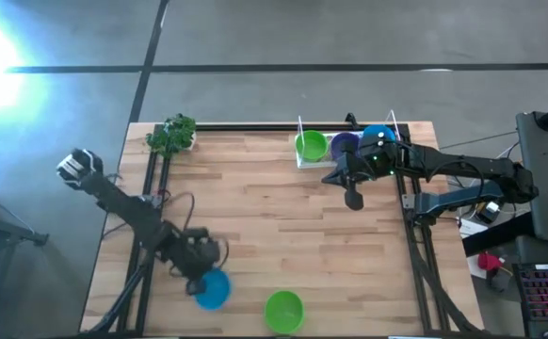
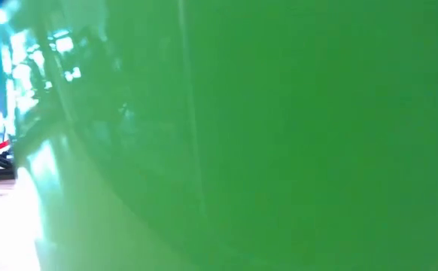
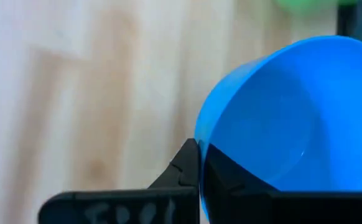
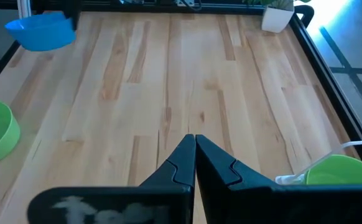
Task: Pick & Place Mini bowls
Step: Stack the blue bowl on top of the blue bowl on the shelf
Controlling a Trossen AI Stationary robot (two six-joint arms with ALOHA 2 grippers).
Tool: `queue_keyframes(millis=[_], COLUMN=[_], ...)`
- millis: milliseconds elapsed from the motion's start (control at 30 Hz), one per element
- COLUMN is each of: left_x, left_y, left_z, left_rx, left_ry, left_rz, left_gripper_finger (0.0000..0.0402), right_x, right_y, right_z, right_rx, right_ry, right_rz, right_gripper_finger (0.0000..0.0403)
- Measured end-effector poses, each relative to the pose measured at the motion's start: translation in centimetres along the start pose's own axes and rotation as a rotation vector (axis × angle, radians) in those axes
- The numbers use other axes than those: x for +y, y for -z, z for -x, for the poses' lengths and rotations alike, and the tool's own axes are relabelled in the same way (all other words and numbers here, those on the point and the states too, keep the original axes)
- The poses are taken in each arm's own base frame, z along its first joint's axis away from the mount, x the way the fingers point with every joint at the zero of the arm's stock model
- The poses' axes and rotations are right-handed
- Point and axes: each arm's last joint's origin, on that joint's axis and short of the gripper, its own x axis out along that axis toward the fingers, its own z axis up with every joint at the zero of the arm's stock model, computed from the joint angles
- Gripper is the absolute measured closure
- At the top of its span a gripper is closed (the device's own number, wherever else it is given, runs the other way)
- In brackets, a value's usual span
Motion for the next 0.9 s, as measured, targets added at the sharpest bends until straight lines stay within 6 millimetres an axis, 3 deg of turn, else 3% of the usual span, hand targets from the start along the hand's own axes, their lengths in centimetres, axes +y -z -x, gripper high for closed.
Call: queue_keyframes(millis=[167, 367, 567, 733, 900], left_x=[3.3, 8.8, 13.3, 15.4, 16.1], left_y=[-2.9, -6.3, -9.3, -10.9, -12.8], left_z=[1.5, 1.2, 0.7, -1.0, -3.3], left_rx=[-0.137, -0.193, -0.258, -0.268, -0.228], left_ry=[-0.072, -0.152, -0.093, -0.118, -0.143], left_rz=[0.092, 0.339, 0.401, 0.393, 0.406], left_gripper_finger=[0.0401, 0.0401, 0.0401, 0.0401, 0.0401], right_x=[0.0, 0.0, 0.0, 0.0, 0.0], right_y=[0.0, 0.0, 0.0, 0.0, 0.0], right_z=[0.0, 0.0, 0.0, 0.0, 0.0], right_rx=[0.003, 0.003, 0.003, 0.002, 0.002], right_ry=[0.0, -0.001, 0.0, 0.0, 0.0], right_rz=[0.0, 0.0, 0.003, 0.01, 0.011], right_gripper_finger=[0.0394, 0.0394, 0.0394, 0.0394, 0.0394])
